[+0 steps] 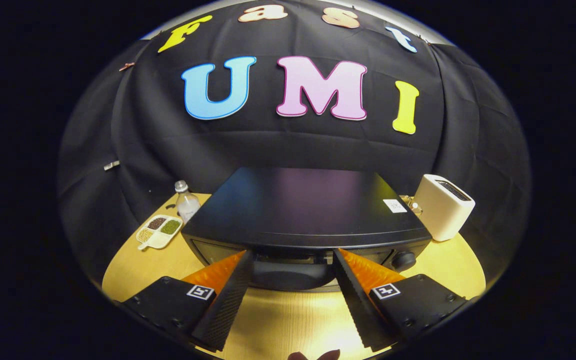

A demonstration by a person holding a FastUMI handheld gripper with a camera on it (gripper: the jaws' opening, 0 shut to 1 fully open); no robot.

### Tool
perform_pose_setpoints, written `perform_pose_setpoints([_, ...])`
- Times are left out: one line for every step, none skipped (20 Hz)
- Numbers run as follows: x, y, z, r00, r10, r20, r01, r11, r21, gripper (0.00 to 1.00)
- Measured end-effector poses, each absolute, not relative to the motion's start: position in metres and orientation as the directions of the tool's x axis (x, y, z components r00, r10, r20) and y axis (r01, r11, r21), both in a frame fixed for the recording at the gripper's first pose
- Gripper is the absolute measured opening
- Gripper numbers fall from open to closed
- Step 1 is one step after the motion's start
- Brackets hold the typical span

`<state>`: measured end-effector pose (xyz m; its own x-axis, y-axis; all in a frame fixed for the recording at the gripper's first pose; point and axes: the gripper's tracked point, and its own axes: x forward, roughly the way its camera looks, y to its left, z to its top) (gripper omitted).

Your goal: Open the toaster oven, put the food inside, and close the toaster oven door.

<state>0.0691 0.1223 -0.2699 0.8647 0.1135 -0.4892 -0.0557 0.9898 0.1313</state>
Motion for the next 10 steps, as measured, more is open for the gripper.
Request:
perform_pose_setpoints([0.0748, 0.1209, -0.2759, 0.861, 0.104, -0.497, -0.047, 0.991, 0.125, 0.98])
perform_pose_setpoints([0.0775, 0.1214, -0.2766, 0.857, 0.103, -0.505, -0.036, 0.989, 0.141, 0.98])
perform_pose_setpoints([0.0770, 0.1201, -0.2824, 0.847, 0.093, -0.524, -0.014, 0.988, 0.151, 0.98])
perform_pose_setpoints([0.0796, 0.1194, -0.2832, 0.851, 0.080, -0.518, 0.003, 0.988, 0.157, 0.98])
perform_pose_setpoints([0.0785, 0.1213, -0.2830, 0.849, 0.074, -0.523, -0.001, 0.990, 0.139, 0.98])
perform_pose_setpoints([0.0771, 0.1208, -0.2804, 0.853, 0.072, -0.518, -0.009, 0.992, 0.123, 0.97])
perform_pose_setpoints([0.0784, 0.1221, -0.2831, 0.854, 0.072, -0.516, -0.006, 0.992, 0.128, 0.99])
perform_pose_setpoints([0.0766, 0.1219, -0.2852, 0.849, 0.076, -0.522, -0.001, 0.990, 0.143, 0.99])
perform_pose_setpoints([0.0767, 0.1222, -0.2850, 0.849, 0.079, -0.523, -0.003, 0.989, 0.145, 0.99])
perform_pose_setpoints([0.0746, 0.1218, -0.2849, 0.849, 0.080, -0.522, -0.009, 0.991, 0.136, 0.99])
